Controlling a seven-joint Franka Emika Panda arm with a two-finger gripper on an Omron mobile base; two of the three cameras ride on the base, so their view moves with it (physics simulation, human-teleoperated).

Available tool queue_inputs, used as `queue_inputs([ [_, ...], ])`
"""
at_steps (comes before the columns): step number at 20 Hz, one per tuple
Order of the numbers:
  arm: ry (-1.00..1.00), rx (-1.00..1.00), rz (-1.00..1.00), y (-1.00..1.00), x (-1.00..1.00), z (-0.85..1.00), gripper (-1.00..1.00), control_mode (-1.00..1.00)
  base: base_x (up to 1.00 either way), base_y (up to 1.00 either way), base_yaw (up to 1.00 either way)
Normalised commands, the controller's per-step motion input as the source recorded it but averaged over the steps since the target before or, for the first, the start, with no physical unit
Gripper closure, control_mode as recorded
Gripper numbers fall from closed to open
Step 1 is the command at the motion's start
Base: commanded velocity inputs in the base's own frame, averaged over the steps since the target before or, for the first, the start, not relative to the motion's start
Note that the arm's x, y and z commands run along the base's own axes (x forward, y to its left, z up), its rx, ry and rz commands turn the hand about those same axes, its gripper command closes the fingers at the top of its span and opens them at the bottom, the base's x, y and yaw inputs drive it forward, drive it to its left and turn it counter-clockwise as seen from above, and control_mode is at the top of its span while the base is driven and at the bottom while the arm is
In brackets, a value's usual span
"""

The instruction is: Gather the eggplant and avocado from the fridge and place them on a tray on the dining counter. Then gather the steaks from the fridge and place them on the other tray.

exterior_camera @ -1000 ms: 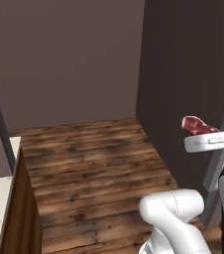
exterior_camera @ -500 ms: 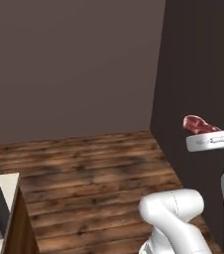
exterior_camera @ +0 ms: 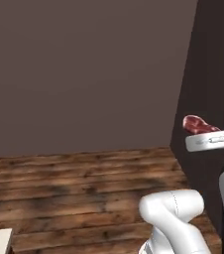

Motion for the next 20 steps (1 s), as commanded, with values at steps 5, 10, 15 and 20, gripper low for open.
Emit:
queue_inputs([
  [5, 0.0, 0.0, 0.0, 0.0, 0.0, 0.0, 1.0, 1.0, 1.0, -0.01, 0.56],
  [10, 0.0, 0.0, 0.0, 0.0, 0.0, 0.0, 1.0, 1.0, 1.0, -0.18, 0.72],
  [15, 0.0, 0.0, 0.0, 0.0, 0.0, 0.0, 1.0, 1.0, 0.97, -0.24, 0.72],
  [20, 0.0, 0.0, 0.0, 0.0, 0.0, 0.0, 1.0, 1.0, 0.93, -0.2, 0.76],
])
